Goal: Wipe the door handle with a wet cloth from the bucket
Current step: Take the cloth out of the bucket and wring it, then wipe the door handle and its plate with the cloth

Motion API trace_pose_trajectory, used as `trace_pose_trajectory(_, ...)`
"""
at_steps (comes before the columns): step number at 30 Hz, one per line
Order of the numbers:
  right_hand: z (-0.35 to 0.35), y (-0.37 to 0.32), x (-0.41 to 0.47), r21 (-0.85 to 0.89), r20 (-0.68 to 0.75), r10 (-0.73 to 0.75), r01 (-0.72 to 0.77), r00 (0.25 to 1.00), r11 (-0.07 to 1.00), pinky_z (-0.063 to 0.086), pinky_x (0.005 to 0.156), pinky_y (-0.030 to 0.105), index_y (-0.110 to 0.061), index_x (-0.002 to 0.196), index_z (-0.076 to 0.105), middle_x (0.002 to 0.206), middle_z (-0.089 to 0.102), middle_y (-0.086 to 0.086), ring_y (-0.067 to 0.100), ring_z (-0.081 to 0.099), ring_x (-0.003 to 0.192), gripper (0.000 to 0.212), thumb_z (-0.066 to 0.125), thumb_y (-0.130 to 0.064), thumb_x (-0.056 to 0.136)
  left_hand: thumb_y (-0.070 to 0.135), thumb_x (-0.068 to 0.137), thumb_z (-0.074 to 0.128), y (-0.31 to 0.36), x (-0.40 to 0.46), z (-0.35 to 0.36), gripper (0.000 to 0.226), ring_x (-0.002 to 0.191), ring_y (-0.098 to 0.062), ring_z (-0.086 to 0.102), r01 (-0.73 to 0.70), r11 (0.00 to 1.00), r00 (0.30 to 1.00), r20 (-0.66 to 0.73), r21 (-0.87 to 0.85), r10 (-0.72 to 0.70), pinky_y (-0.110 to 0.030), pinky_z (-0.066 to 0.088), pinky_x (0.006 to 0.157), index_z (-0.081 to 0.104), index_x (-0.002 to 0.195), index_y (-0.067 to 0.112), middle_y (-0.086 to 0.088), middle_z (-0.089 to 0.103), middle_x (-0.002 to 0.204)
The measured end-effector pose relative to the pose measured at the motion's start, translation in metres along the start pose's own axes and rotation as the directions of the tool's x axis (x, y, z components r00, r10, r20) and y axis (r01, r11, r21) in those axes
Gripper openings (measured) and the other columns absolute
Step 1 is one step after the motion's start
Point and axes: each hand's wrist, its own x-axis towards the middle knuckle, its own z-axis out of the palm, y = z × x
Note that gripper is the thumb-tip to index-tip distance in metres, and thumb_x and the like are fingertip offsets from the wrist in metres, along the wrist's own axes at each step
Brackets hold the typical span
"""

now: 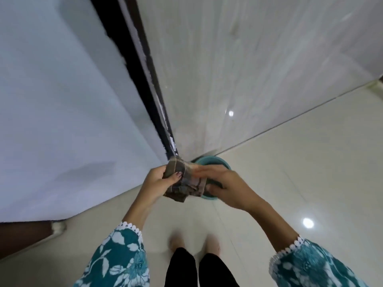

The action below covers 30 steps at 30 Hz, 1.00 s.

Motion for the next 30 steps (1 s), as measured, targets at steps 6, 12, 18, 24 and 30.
trace_pose_trajectory(6,0.009,-0.078,0.009,0.098,-0.259,0.058,-0.034,0.964,0.995,0.036,0.075,0.007,-0.030,0.124,0.058,0.124,0.060,-0.008,0.001,0.051,0.094,0.033,0.055,-0.034,0.091,0.011,0.087,0.067,0.015,-0.093,-0.072,0.024,0.101,-0.015,0.067,-0.102,0.993,0.992,-0.087,-0.067,0.096,-0.034,0.055,0.088,0.067,0.104,0.028,0.006,0.075,0.100)
trace_pose_trajectory(12,0.091,-0.200,0.036,-0.039,0.017,-0.330,0.330,0.944,0.943,0.043,0.076,0.017,-0.028,0.132,0.049,0.102,0.069,-0.008,0.004,0.058,0.084,0.054,0.067,-0.036,0.082,0.004,0.088,0.064,0.000,-0.186,-0.160,0.026,0.091,-0.015,0.070,-0.283,0.952,0.933,-0.264,-0.121,0.244,-0.027,0.056,0.075,0.070,0.101,0.025,0.001,0.075,0.095)
trace_pose_trajectory(18,0.184,-0.325,0.056,0.084,0.103,-0.430,0.423,0.897,0.902,0.041,0.063,0.009,-0.021,0.102,0.067,0.077,0.068,-0.011,0.000,0.056,0.066,0.022,0.066,-0.015,0.081,0.008,0.078,0.076,-0.051,-0.288,-0.271,0.037,0.103,-0.017,0.058,-0.291,0.957,0.716,-0.660,0.018,0.230,-0.036,0.052,0.085,0.058,0.107,0.023,0.003,0.060,0.109)
trace_pose_trajectory(24,0.244,-0.436,0.083,0.220,0.306,-0.469,0.417,0.829,0.882,0.056,0.083,0.032,-0.018,0.117,0.060,0.099,0.069,-0.001,0.015,0.066,0.091,0.033,0.066,-0.020,0.085,0.011,0.085,0.068,-0.078,-0.364,-0.370,0.030,0.087,-0.011,0.071,-0.259,0.945,0.803,-0.588,-0.201,0.095,-0.019,0.054,0.065,0.064,0.114,0.007,0.003,0.074,0.094)
trace_pose_trajectory(30,0.321,-0.498,0.090,-0.170,-0.055,-0.701,0.685,0.711,0.708,0.041,0.100,0.037,-0.019,0.126,0.058,0.125,0.062,0.005,0.021,0.053,0.117,0.043,0.044,-0.042,0.092,0.002,0.088,0.062,-0.095,-0.362,-0.424,0.012,0.077,-0.018,0.072,-0.394,0.807,0.673,-0.736,-0.441,-0.074,-0.025,0.054,0.061,0.068,0.097,0.006,-0.011,0.073,0.087)
